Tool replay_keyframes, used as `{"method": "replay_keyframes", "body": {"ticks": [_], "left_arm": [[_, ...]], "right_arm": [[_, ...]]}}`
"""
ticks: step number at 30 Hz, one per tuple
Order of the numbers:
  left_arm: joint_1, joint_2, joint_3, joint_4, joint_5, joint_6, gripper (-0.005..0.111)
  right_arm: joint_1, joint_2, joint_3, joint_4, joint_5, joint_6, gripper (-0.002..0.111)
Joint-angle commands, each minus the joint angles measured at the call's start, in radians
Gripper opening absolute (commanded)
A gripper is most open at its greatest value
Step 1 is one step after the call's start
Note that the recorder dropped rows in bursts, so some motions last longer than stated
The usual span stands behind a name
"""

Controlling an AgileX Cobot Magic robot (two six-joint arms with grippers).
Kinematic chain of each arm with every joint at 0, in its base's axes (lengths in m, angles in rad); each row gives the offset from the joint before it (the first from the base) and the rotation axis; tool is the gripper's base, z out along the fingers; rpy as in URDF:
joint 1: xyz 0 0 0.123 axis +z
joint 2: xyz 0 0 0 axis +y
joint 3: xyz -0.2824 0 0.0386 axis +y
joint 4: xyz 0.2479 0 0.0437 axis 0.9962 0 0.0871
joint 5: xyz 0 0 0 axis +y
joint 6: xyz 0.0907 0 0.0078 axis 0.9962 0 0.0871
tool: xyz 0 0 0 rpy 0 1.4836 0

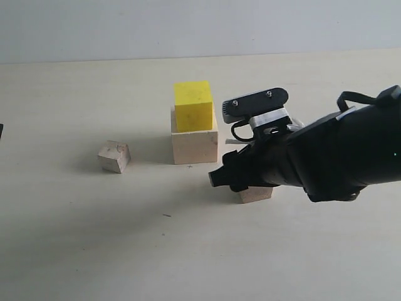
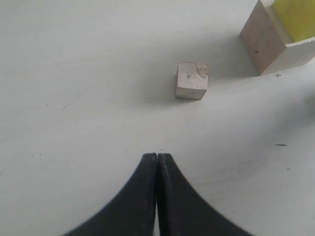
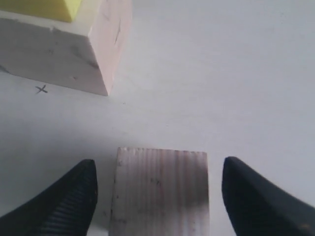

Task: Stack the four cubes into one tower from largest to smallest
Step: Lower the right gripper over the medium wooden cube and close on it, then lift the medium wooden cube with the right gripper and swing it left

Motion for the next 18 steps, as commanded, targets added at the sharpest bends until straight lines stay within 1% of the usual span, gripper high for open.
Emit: {"method": "replay_keyframes", "body": {"ticks": [1,6,9,15,18], "left_arm": [[0.003,-0.003,0.003,-0.009,0.002,-0.009,0.003],[0.003,-0.003,0.003,-0.009,0.004,-0.009,0.003],[0.003,-0.003,0.003,-0.009,0.004,-0.009,0.003],[0.003,-0.003,0.003,-0.009,0.004,-0.005,0.003],[0.003,-0.003,0.003,-0.009,0.006,-0.006,0.003]], "right_arm": [[-0.001,0.027,-0.005,-0.006,0.014,0.028,0.068],[-0.001,0.033,-0.005,-0.006,0.007,0.028,0.067],[-0.001,0.033,-0.005,-0.006,0.007,0.028,0.063],[-0.001,0.033,-0.005,-0.006,-0.016,0.028,0.042],[-0.001,0.033,-0.005,-0.006,-0.05,0.028,0.026]]}}
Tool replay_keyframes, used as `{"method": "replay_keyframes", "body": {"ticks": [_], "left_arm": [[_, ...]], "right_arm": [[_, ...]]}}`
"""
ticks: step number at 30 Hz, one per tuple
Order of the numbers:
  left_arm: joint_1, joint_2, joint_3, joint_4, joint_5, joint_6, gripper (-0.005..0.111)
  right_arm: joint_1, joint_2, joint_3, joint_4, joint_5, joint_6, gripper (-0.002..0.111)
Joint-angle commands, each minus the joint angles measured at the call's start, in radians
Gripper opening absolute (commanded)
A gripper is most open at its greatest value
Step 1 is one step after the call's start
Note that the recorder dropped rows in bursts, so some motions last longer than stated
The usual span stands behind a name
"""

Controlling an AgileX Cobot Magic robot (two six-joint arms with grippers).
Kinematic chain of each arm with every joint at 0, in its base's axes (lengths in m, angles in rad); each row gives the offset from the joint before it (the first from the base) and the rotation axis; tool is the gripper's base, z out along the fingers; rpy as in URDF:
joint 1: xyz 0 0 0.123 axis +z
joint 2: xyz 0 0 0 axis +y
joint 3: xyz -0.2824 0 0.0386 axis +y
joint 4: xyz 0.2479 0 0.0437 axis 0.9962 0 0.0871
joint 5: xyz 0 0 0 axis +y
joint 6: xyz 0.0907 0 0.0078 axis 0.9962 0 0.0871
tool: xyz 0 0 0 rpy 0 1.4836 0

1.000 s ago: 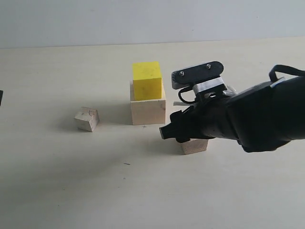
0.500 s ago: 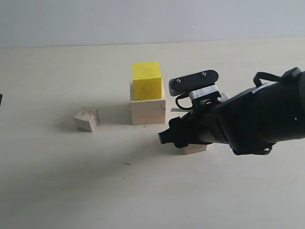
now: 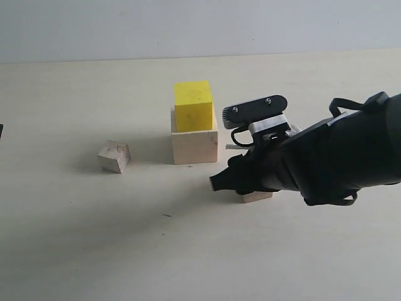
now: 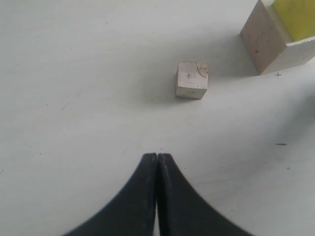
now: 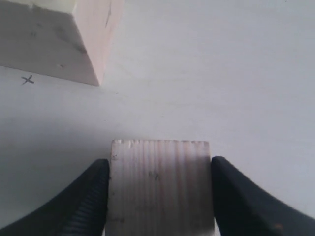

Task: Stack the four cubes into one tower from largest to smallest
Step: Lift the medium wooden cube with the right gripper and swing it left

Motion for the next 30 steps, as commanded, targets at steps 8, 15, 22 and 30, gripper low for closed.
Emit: {"method": "replay_keyframes", "body": {"ticks": [8,15,22,30], "left_arm": [[0.003,-0.003,0.003,-0.009,0.004,-0.006,0.003],[0.003,-0.003,0.003,-0.009,-0.002,-0.006,0.003],[0.003,-0.003,0.003,-0.009,-0.026,0.003,0.003],[0.003,-0.003,0.003,-0.009,-0.035,0.025,0.003]], "right_arm": [[-0.001,-0.103,-0.004,-0.006,-0.06,-0.012,0.0],[-0.001,-0.286,-0.004,-0.006,-0.075,-0.017,0.0],[-0.001,-0.386,-0.08,-0.006,-0.068,-0.093,0.0],[-0.001,-0.368,-0.205,-0.006,0.036,-0.125,0.0]]}}
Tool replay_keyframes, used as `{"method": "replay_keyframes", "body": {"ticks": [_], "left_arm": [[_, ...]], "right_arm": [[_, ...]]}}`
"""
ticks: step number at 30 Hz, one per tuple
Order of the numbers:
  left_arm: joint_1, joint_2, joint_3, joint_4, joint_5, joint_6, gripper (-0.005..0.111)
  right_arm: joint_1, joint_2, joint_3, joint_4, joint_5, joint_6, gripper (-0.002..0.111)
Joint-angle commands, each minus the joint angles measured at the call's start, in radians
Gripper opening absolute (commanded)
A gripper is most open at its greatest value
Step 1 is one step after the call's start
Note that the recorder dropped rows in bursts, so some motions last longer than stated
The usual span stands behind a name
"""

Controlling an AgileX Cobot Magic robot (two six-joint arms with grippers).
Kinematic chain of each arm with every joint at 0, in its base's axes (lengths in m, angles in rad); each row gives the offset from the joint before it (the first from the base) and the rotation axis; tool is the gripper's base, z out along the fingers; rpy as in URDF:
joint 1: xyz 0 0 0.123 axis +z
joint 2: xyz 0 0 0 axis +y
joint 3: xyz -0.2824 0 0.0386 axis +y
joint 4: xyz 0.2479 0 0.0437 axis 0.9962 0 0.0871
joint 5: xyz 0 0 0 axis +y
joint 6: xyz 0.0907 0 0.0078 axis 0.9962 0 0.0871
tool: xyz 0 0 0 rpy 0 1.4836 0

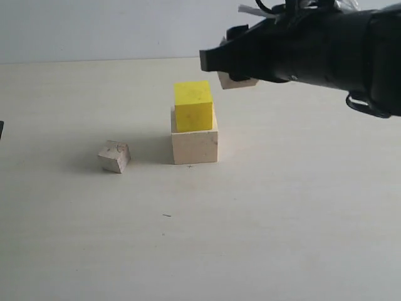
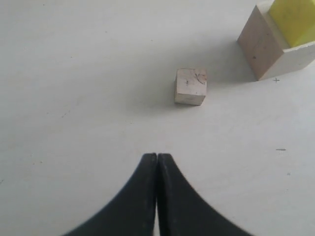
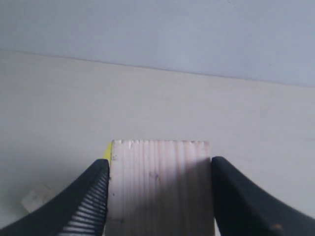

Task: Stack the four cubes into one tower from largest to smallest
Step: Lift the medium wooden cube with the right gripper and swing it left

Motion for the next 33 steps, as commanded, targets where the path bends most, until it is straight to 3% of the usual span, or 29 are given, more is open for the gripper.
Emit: {"method": "replay_keyframes", "body": {"ticks": [1,13,15,19,23,28,33], "left_arm": [[0.003,-0.003,0.003,-0.009,-0.014,0.008,0.003],[0.003,-0.003,0.003,-0.009,-0.021,0.008,0.003],[0.003,-0.003,0.003,-0.009,-0.021,0.008,0.003],[0.003,-0.003,0.003,-0.009,-0.019,0.008,0.003],[0.003,-0.003,0.003,-0.009,0.009,0.008,0.003],[0.003,-0.003,0.003,-0.009,0.036,0.008,0.003],[0.003,-0.003,0.003,-0.009,0.048,0.023,0.003]], "right_arm": [[-0.001,0.008,-0.061,-0.01,0.037,0.003,0.0],[0.013,0.134,-0.184,-0.01,0.203,0.048,0.0],[0.013,0.136,-0.197,-0.01,0.291,0.048,0.0],[0.013,0.138,-0.25,-0.01,0.647,0.041,0.0],[0.013,0.143,-0.266,-0.01,0.753,0.055,0.0],[0.011,0.189,-0.264,-0.473,0.724,0.442,0.0],[0.011,0.198,-0.264,-0.957,0.897,0.862,0.0]]}}
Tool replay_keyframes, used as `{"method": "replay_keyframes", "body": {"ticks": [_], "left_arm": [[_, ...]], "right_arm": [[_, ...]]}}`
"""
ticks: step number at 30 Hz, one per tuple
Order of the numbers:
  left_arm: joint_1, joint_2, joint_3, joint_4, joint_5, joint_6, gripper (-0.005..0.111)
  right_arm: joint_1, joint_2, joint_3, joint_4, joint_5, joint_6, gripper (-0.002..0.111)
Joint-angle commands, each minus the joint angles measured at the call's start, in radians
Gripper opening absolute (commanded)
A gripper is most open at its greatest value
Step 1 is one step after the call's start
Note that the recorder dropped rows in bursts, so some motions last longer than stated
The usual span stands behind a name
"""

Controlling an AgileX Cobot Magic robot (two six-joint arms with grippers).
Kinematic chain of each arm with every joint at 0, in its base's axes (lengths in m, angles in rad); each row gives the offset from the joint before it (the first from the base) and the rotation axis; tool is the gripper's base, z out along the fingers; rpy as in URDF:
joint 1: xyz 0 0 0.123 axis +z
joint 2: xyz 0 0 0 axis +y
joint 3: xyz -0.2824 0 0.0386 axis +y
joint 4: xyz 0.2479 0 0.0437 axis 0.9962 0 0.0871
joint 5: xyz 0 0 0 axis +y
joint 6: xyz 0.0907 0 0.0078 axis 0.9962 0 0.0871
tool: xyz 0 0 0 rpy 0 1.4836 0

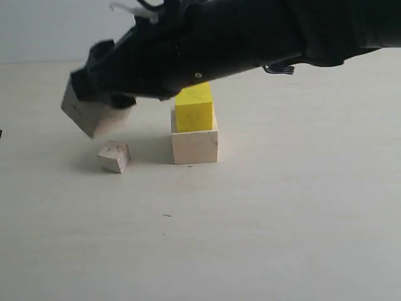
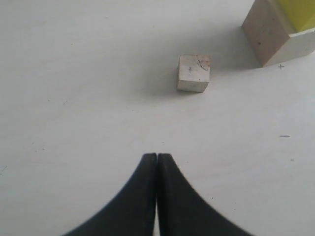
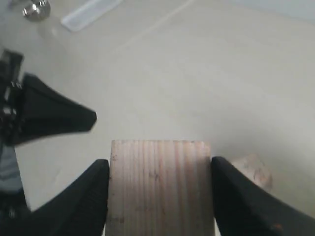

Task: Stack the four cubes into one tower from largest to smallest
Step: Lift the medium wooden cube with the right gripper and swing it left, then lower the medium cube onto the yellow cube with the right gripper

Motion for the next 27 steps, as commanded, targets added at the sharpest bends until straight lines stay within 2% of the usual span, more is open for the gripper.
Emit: {"method": "replay_keyframes", "body": {"ticks": [1,6,10,17,24,27], "left_arm": [[0.003,-0.003,0.003,-0.009,0.007,0.018,0.003],[0.003,-0.003,0.003,-0.009,0.007,0.018,0.003],[0.003,-0.003,0.003,-0.009,0.007,0.018,0.003],[0.003,-0.003,0.003,-0.009,-0.002,0.019,0.003],[0.003,-0.003,0.003,-0.009,0.001,0.019,0.003],[0.003,-0.003,0.003,-0.009,0.002,0.019,0.003]], "right_arm": [[0.001,0.001,-0.003,-0.398,0.178,0.365,0.0],[0.001,-0.001,-0.003,-0.832,0.374,0.816,0.0],[0.001,-0.039,-0.007,-1.075,0.406,1.088,0.0],[0.001,-0.068,-0.13,-1.202,0.394,1.25,0.0],[0.001,0.059,-0.289,-1.39,0.423,1.362,0.0],[0.001,0.119,-0.336,-1.504,0.443,1.469,0.0]]}}
